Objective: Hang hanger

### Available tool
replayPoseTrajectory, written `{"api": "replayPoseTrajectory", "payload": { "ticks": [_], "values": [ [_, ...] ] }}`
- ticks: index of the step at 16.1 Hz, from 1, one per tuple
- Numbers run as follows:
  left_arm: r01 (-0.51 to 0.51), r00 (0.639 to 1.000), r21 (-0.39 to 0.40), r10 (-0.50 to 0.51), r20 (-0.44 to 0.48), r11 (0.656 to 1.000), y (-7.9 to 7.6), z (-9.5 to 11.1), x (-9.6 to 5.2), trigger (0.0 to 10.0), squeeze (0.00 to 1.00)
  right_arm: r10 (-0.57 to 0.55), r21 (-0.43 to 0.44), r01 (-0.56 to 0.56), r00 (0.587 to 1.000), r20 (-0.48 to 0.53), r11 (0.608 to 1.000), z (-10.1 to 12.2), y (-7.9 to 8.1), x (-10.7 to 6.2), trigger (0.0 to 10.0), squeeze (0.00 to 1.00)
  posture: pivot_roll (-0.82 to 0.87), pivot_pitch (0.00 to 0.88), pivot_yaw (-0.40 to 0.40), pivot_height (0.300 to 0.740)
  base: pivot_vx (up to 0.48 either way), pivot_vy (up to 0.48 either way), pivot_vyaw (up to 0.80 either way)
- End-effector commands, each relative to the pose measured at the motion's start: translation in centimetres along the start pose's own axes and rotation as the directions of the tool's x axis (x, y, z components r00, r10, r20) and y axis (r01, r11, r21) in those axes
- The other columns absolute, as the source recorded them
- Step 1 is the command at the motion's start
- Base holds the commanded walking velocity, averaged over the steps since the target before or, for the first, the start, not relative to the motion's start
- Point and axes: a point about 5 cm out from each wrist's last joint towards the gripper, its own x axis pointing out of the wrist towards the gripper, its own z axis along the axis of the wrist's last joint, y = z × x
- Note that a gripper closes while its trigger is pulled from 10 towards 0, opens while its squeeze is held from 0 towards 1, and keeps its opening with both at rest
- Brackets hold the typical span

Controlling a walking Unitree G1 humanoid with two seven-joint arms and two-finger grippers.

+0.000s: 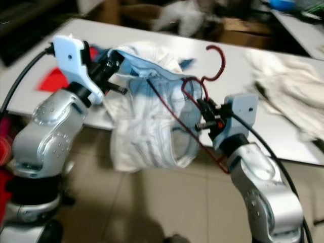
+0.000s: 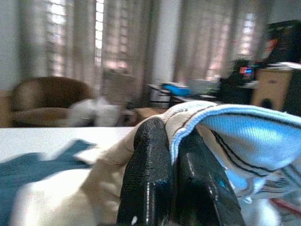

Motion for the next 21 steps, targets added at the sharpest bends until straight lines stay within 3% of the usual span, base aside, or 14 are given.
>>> {"api": "replayPoseTrajectory", "payload": {
  "ticks": [1,6,12,15,17,20,21],
  "values": [
    [-0.002,1.000,0.025,0.001,0.015,1.000,0.1,0.5,0.0,10.0,0.00,-0.040,-0.020,0.043,0.993,0.110,0.999,2.0,-0.5,-0.1,10.0,0.00,-0.05,0.029,-0.052,0.740,0.446,0.000,0.00],
    [0.024,0.999,0.028,-0.025,0.032,0.999,-0.3,0.8,0.6,10.0,0.00,-0.072,-0.020,0.076,0.986,0.150,0.997,2.8,-1.2,-0.2,10.0,0.00,-0.06,0.014,-0.037,0.740,0.448,0.000,-0.73],
    [0.049,0.998,0.047,-0.051,0.045,0.998,-0.1,1.3,1.4,10.0,0.00,-0.080,-0.029,0.086,0.981,0.178,0.996,3.1,-1.4,-0.1,10.0,0.00,-0.05,0.000,-0.009,0.740,0.447,0.000,0.00],
    [-0.030,0.998,0.025,0.029,0.054,0.999,1.0,1.4,1.7,10.0,0.00,0.001,-0.068,0.009,0.989,0.146,0.998,2.9,-1.1,0.1,10.0,0.00,-0.05,0.000,-0.001,0.740,0.287,0.000,0.00],
    [-0.043,0.999,0.076,0.041,0.024,0.996,1.7,1.2,1.9,10.0,0.00,0.035,-0.107,-0.020,0.990,0.136,0.994,2.9,-1.3,1.0,10.0,0.00,-0.04,0.000,-0.008,0.740,0.000,0.000,0.00],
    [-0.065,0.995,0.138,0.054,0.081,0.988,2.8,2.8,3.5,10.0,0.00,0.047,-0.148,-0.019,0.981,0.189,0.989,4.6,-2.1,3.8,10.0,0.00,-0.03,0.000,-0.011,0.740,0.000,0.000,0.00],
    [-0.096,0.988,0.164,0.073,0.136,0.982,3.7,4.4,4.4,10.0,0.00,0.073,-0.189,-0.028,0.968,0.239,0.982,6.3,-2.2,5.4,10.0,0.00,-0.03,0.000,-0.009,0.740,0.000,0.000,0.00]
  ]
}}
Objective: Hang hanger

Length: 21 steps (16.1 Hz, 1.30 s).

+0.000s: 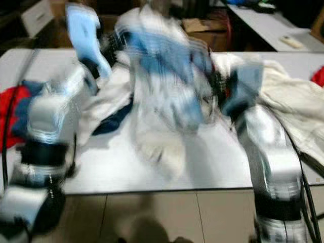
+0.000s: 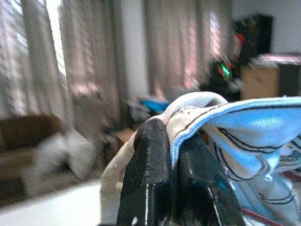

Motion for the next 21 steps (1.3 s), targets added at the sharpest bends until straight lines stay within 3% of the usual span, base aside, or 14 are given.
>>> {"api": "replayPoseTrajectory", "payload": {
  "ticks": [1,3,5,7,8,11,12,16,19,21],
  "values": [
    [-0.040,0.995,0.028,0.037,0.089,0.999,1.2,2.0,0.5,10.0,0.00,-0.012,-0.049,0.018,0.992,0.126,0.999,2.5,-0.8,0.8,10.0,0.00,-0.02,0.000,-0.009,0.740,0.000,0.000,0.00],
    [-0.124,0.952,-0.038,0.130,0.276,0.992,3.5,5.5,0.0,10.0,0.00,0.045,-0.061,-0.028,0.953,0.301,0.998,6.4,-0.8,2.3,10.0,0.00,-0.02,0.000,-0.011,0.740,0.000,0.000,0.00],
    [-0.132,0.958,-0.023,0.134,0.254,0.991,3.9,3.9,-1.0,10.0,0.00,0.109,-0.086,-0.089,0.954,0.279,0.992,5.2,0.2,2.4,10.0,0.00,-0.02,0.000,-0.015,0.740,0.000,0.000,0.00],
    [-0.069,0.992,0.051,0.063,0.111,0.996,2.6,-0.4,-2.6,10.0,0.00,0.175,-0.106,-0.156,0.962,0.211,0.982,2.2,2.1,1.9,10.0,0.00,-0.01,0.000,-0.021,0.740,0.000,0.000,0.00],
    [0.006,0.999,0.074,-0.003,-0.040,0.997,1.1,-3.7,-3.8,10.0,0.00,0.212,-0.089,-0.200,0.966,0.150,0.976,0.0,3.1,1.3,10.0,0.00,-0.02,0.000,-0.019,0.740,0.000,0.000,0.00],
    [0.068,0.960,0.132,-0.029,-0.278,0.989,-0.4,-8.5,-5.8,10.0,0.00,0.328,-0.106,-0.326,0.945,0.002,0.939,-3.8,5.0,-0.8,10.0,0.00,-0.02,0.000,-0.014,0.740,0.000,0.000,0.00],
    [0.040,0.967,0.117,-0.009,-0.253,0.992,-0.3,-8.2,-5.3,10.0,0.00,0.382,-0.111,-0.385,0.923,-0.049,0.916,-4.7,5.4,-2.1,10.0,0.00,-0.03,0.000,-0.011,0.740,0.000,0.000,0.00],
    [0.012,0.985,0.106,0.007,-0.175,0.994,0.4,-6.0,-2.4,10.0,0.00,0.455,-0.089,-0.465,0.884,-0.113,0.881,-5.0,5.4,-4.3,10.0,0.00,-0.03,0.000,-0.016,0.740,0.000,0.000,0.00],
    [-0.106,0.992,0.062,0.110,-0.064,0.992,2.3,-2.4,1.9,10.0,0.00,0.543,-0.057,-0.567,0.810,-0.222,0.822,-5.1,5.0,-7.0,10.0,0.00,-0.05,0.000,-0.013,0.740,0.000,0.000,0.00],
    [-0.134,0.989,0.069,0.138,-0.061,0.989,2.8,-1.9,2.9,10.0,0.00,0.559,-0.047,-0.588,0.789,-0.255,0.808,-4.9,4.5,-8.0,10.0,0.00,-0.05,0.000,-0.009,0.740,0.000,0.000,0.00]
  ]
}}
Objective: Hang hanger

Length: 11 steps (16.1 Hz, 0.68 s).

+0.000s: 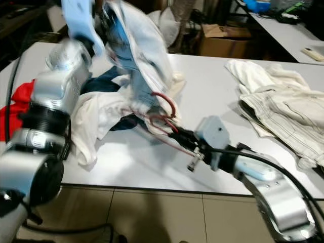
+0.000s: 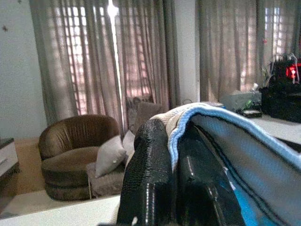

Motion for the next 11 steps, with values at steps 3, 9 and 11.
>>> {"api": "replayPoseTrajectory", "payload": {
  "ticks": [3,9,11],
  "values": [
    [-0.031,0.992,0.113,0.044,-0.116,0.993,0.9,-2.8,-0.2,10.0,0.00,0.006,-0.003,-0.006,1.000,0.015,1.000,1.6,-0.3,-2.3,10.0,0.00,-0.06,0.000,-0.005,0.740,0.000,0.000,0.00],
    [0.142,0.905,0.317,0.007,-0.426,0.938,3.7,-11.0,-5.4,10.0,0.00,-0.073,0.091,0.061,0.988,0.135,0.994,4.4,-1.5,-6.4,10.0,0.00,-0.06,0.000,0.001,0.740,0.000,0.000,0.00],
    [0.371,0.790,0.224,-0.179,-0.587,0.901,3.3,-13.6,-8.7,10.0,0.00,-0.143,0.137,0.118,0.972,0.188,0.983,5.1,-2.4,-6.2,10.0,0.00,-0.05,0.000,-0.004,0.740,0.000,0.000,0.00]
  ]
}}
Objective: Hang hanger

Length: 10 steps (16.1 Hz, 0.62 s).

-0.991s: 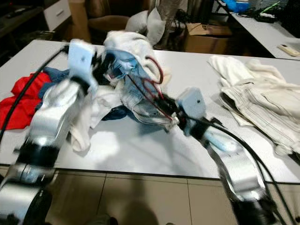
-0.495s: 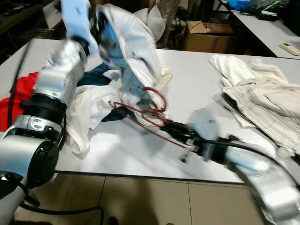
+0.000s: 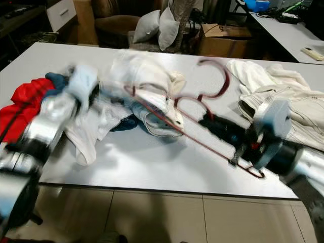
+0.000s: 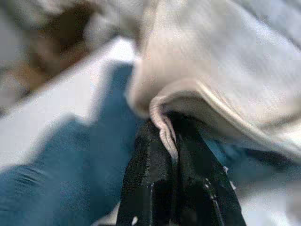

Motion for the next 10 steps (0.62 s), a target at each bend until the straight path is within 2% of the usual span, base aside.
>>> {"api": "replayPoseTrajectory", "payload": {
  "ticks": [1,2,3,4,6,8,10],
  "values": [
    [0.126,0.992,0.032,-0.126,-0.006,0.992,-0.9,0.4,-0.2,10.0,0.00,-0.028,0.007,0.028,0.999,0.026,1.000,0.5,-0.3,0.1,10.0,0.00,-0.05,0.000,-0.003,0.740,0.000,0.000,0.00],
    [0.278,0.960,0.049,-0.276,-0.043,0.959,-2.2,-0.5,-1.5,10.0,0.74,-0.066,0.000,0.066,0.997,0.032,0.998,0.5,-0.7,0.9,10.0,0.00,-0.05,0.000,-0.002,0.740,0.000,0.000,0.00],
    [0.401,0.916,0.064,-0.398,-0.055,0.914,-3.2,-0.8,-3.2,10.0,1.00,-0.134,-0.005,0.135,0.990,0.039,0.991,0.2,-1.6,2.1,10.0,0.00,-0.04,0.001,-0.005,0.740,0.000,0.000,0.00],
    [0.433,0.901,0.067,-0.431,-0.054,0.899,-3.5,-0.8,-3.8,10.0,1.00,-0.158,0.001,0.158,0.986,0.043,0.987,0.2,-1.9,2.5,10.0,0.00,-0.03,0.003,-0.008,0.740,0.000,0.000,0.00],
    [0.518,0.855,0.116,-0.511,-0.085,0.848,-3.7,-1.0,-6.0,10.0,1.00,-0.150,0.020,0.149,0.986,0.078,0.989,0.3,-2.2,4.4,10.0,0.00,-0.02,0.003,-0.013,0.740,0.000,0.000,0.00],
    [0.535,0.845,0.113,-0.533,-0.053,0.837,-3.6,-0.2,-7.2,10.0,1.00,-0.203,-0.001,0.204,0.977,0.066,0.979,-0.4,-3.4,6.3,10.0,0.00,-0.02,0.001,-0.012,0.740,0.000,0.000,0.00],
    [0.516,0.855,0.100,-0.518,-0.012,0.851,-2.7,1.0,-8.4,10.0,1.00,-0.264,0.017,0.264,0.962,0.070,0.964,-0.8,-4.3,7.9,10.0,0.00,-0.01,0.001,-0.014,0.740,0.000,0.000,0.00]
  ]
}}
